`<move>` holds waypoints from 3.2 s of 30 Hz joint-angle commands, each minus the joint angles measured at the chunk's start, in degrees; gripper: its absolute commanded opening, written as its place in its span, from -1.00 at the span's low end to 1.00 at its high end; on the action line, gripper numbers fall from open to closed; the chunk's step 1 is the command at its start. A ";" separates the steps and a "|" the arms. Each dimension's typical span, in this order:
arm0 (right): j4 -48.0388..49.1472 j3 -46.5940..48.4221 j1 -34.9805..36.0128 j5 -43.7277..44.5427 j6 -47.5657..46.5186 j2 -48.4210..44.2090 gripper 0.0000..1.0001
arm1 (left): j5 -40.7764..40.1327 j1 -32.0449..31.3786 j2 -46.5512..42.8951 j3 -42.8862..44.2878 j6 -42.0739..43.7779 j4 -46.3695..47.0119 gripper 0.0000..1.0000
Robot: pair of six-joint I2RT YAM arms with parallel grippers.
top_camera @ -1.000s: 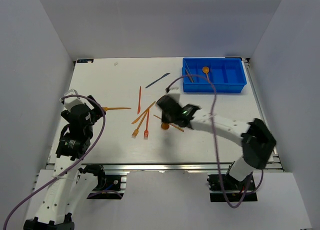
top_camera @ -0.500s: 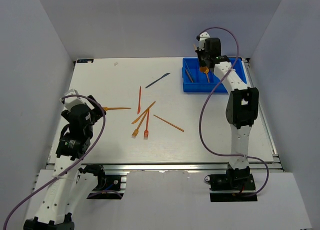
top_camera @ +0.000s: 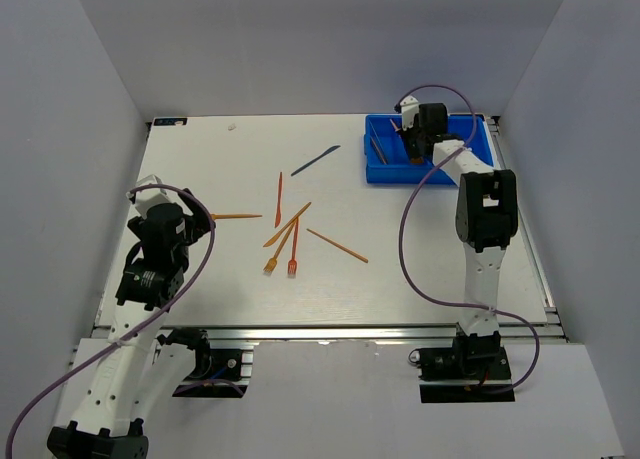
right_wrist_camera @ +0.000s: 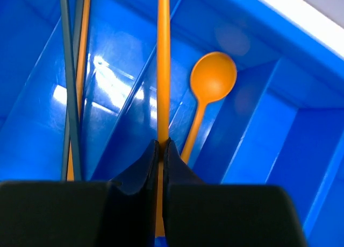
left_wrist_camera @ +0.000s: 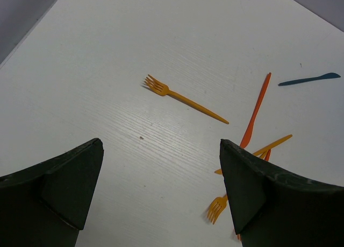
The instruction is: Sort the eating utensils into containers
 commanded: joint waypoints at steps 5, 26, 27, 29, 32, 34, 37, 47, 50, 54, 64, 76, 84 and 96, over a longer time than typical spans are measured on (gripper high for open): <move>4.60 -3.16 -1.24 0.22 2.07 -5.13 -0.30 | 0.07 -0.31 -0.11 -0.08 0.48 0.91 0.96; -15.42 -28.64 23.35 -2.52 14.63 -30.88 0.21 | -0.72 -0.31 -1.95 -0.17 0.30 0.64 0.96; -15.87 -30.91 26.42 -1.37 14.90 -31.23 0.20 | -0.64 -0.22 -1.95 -0.17 0.30 0.64 0.96; -16.23 -33.12 28.55 -0.66 15.08 -31.67 0.20 | -0.63 -0.31 -2.30 -0.08 0.30 0.64 0.96; -15.70 -35.41 30.57 -2.50 15.08 -30.89 0.20 | -0.55 -0.31 -2.57 -0.17 0.30 0.73 0.96; -15.87 -35.94 31.45 -1.63 14.90 -29.13 0.18 | -0.55 -0.31 -2.57 -0.17 0.22 0.73 0.96; -16.40 -36.12 31.72 -1.54 14.64 -27.11 0.14 | -0.63 -0.22 -2.83 -0.17 0.22 0.73 0.96; -16.75 -39.55 32.77 -1.11 14.82 -22.98 -0.35 | -0.46 -0.31 -2.83 -0.17 0.22 0.73 0.96; -17.98 -38.93 33.56 1.79 14.90 -22.97 -0.99 | -0.55 -0.31 -3.01 -0.25 0.22 0.82 0.96; -17.55 -38.15 33.65 4.87 15.61 -28.49 -1.00 | -0.63 -0.31 -2.83 -0.25 0.22 0.73 0.96; -9.74 -22.27 16.54 4.18 20.18 -34.50 -1.00 | -1.16 -0.31 -2.83 -0.17 0.13 0.64 0.96; 2.49 4.12 7.64 -0.91 11.57 -7.18 -1.00 | -1.25 -0.31 -1.78 -0.17 0.04 0.64 0.96; 3.63 1.78 5.62 -1.71 12.35 -3.90 -1.00 | -1.16 -0.31 -0.81 0.01 0.22 0.55 0.96; 3.99 -4.13 5.00 -2.59 12.35 -7.41 -0.21 | -1.25 -0.31 -1.42 -0.08 0.13 0.55 0.96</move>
